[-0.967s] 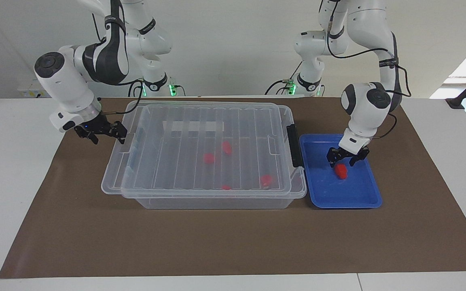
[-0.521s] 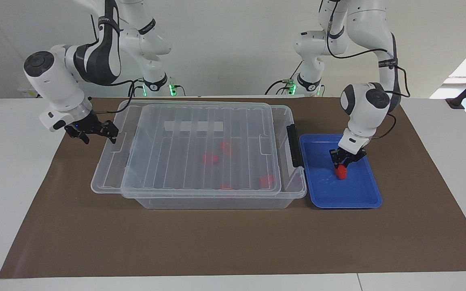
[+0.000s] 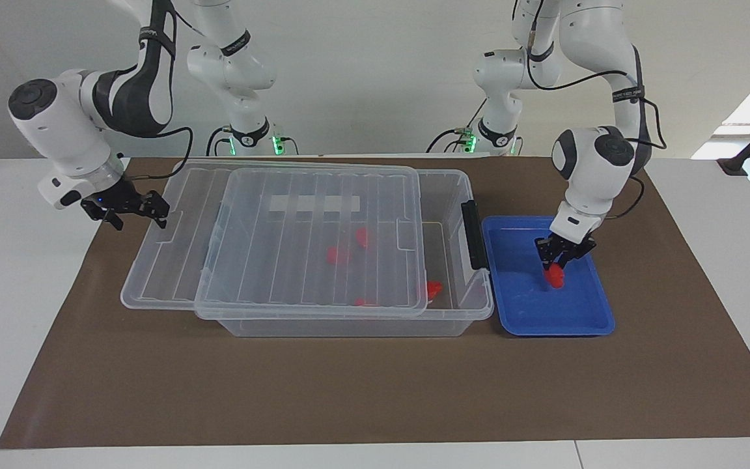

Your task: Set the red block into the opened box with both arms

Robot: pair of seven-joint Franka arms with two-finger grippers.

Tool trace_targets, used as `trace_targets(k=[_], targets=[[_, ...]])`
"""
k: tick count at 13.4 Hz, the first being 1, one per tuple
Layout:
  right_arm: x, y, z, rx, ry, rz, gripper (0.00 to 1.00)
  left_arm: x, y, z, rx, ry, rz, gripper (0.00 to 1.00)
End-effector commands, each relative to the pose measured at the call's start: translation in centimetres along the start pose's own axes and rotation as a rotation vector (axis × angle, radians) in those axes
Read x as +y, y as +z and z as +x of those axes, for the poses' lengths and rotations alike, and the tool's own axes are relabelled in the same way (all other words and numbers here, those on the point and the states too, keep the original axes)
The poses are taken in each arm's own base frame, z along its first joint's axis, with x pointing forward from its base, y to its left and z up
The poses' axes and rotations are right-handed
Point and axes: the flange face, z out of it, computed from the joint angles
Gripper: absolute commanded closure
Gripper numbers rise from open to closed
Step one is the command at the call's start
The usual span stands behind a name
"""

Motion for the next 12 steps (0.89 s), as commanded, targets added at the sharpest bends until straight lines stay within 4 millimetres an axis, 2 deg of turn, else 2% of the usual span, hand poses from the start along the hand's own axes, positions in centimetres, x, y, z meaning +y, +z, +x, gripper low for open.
trace_targets(k=[1,6,7,8,10,11,12], targets=[[1.1,0.1,-0.8,0.009,-0.042,-0.017,0.0,-0.2,-3.8,0.4,-0.004,-0.009,-0.007,1.0],[3.5,0.0,-1.3,0.008,-0.078,-0.024,0.0,0.2,-13.5,2.3,-0.026,-0.005,-0.002,1.0],[4.2,-0.2,-1.5,0.011,-0.079,-0.025,0.0,0.6,-14.7,2.4,-0.034,0.002,-0.002,1.0],[4.8,-0.1,-1.6,0.009,-0.088,-0.024,0.0,1.4,-15.9,2.5,-0.029,0.013,-0.003,1.0],[5.8,-0.4,-1.9,0.014,-0.101,-0.026,0.0,4.6,-17.2,2.5,-0.015,0.001,-0.007,1.0],[6.6,-0.3,-2.2,0.013,-0.101,-0.025,0.0,6.8,-17.3,2.3,-0.002,-0.014,-0.012,1.0],[7.2,-0.5,-2.3,0.016,-0.111,-0.027,0.0,7.9,-17.4,2.2,0.001,-0.003,-0.015,1.0]])
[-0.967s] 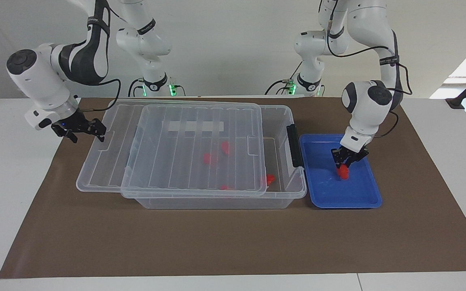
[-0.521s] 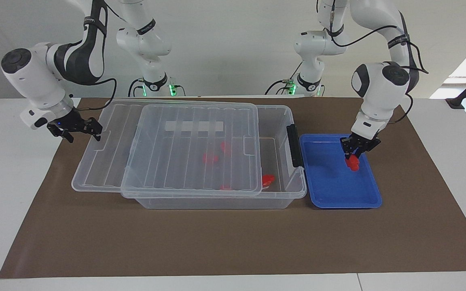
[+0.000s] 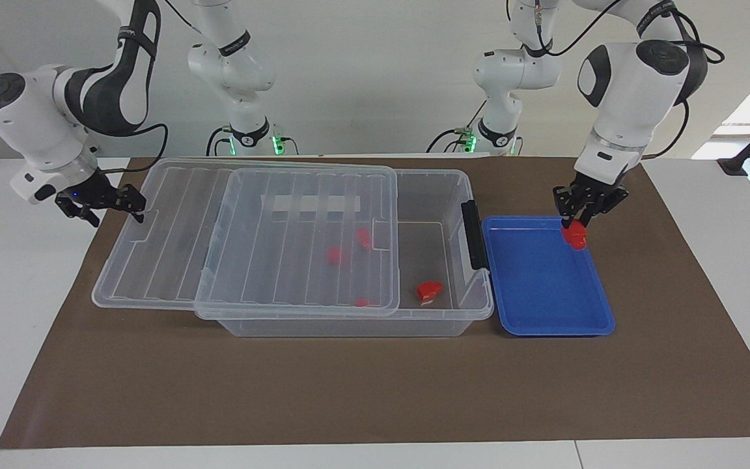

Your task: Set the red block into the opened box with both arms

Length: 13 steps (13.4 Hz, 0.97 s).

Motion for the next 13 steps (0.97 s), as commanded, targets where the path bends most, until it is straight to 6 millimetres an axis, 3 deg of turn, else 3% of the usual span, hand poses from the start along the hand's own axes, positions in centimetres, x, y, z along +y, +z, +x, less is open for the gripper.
trace_targets(k=[1,7,12,13], targets=[[2.3,-0.6,-1.0,0.014,-0.038,-0.024,0.0,4.3,-0.6,-0.5,0.003,0.011,-0.019,1.0],[4.1,-0.6,-1.9,0.014,-0.03,-0.024,0.0,18.3,-1.1,-5.5,-0.007,-0.058,-0.051,1.0],[4.5,-0.6,-2.1,0.014,-0.041,-0.024,0.0,25.2,3.9,-7.6,-0.023,-0.097,-0.069,1.0],[4.3,-0.7,-2.0,0.013,-0.042,-0.023,0.0,26.3,5.9,-8.2,-0.046,-0.09,-0.054,1.0]])
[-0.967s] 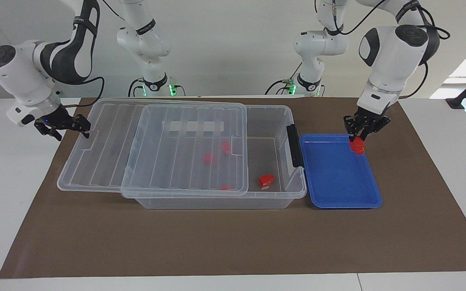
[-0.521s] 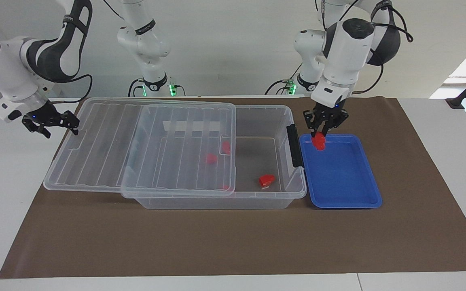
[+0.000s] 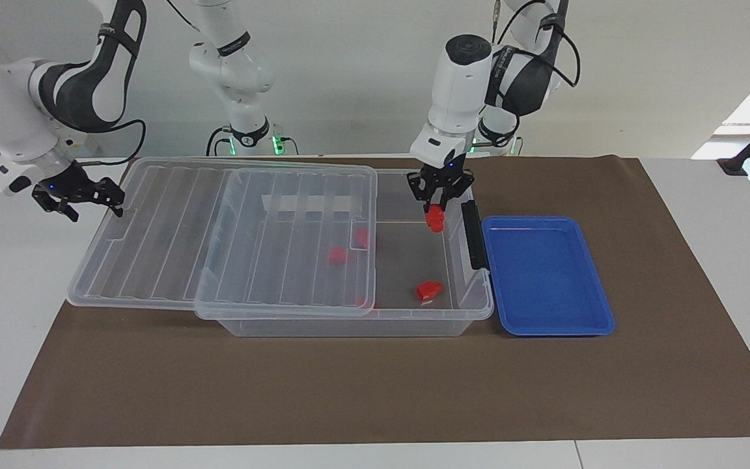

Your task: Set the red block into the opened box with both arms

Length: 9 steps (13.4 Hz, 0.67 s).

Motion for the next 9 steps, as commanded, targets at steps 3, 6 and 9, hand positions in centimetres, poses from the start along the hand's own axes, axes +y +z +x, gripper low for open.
trace_targets(k=[3,6,9], targets=[[0.4,-2.4,1.3,-0.001,-0.03,-0.011,0.0,1.9,6.6,-2.4,-0.037,0.005,0.017,1.0],[-1.4,-5.3,3.3,-0.007,0.028,0.003,0.0,2.1,10.0,-2.8,-0.047,0.011,0.016,1.0],[-7.3,-9.8,4.4,-0.041,0.137,0.009,0.0,1.3,14.2,-3.4,-0.066,0.008,0.026,1.0]])
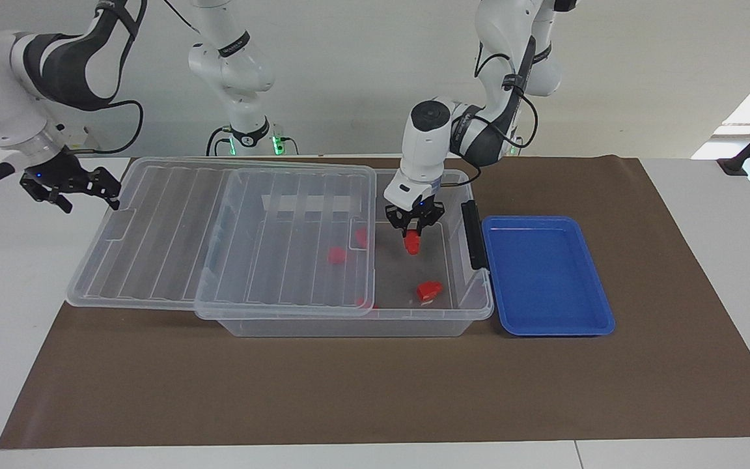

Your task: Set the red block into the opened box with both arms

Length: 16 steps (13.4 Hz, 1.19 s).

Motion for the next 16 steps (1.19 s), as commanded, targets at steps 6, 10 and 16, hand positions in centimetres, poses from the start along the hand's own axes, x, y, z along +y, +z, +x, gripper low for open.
trace_targets(k=[6,10,16], targets=[[-9.9,-6.7,-2.3,-0.065,0.11,0.003,0.0,-1.4,2.5,0.2,0.007,-0.03,-0.007,0.0],[-10.8,-6.6,-2.2,-0.075,0.096,0.0,0.0,-1.9,-2.6,1.3,0.038,-0.049,-0.02,0.0],[-12.9,-5.9,-0.2,-0.103,0.086,-0.02,0.0,-5.2,-10.9,2.2,0.075,-0.095,-0.027,0.0]])
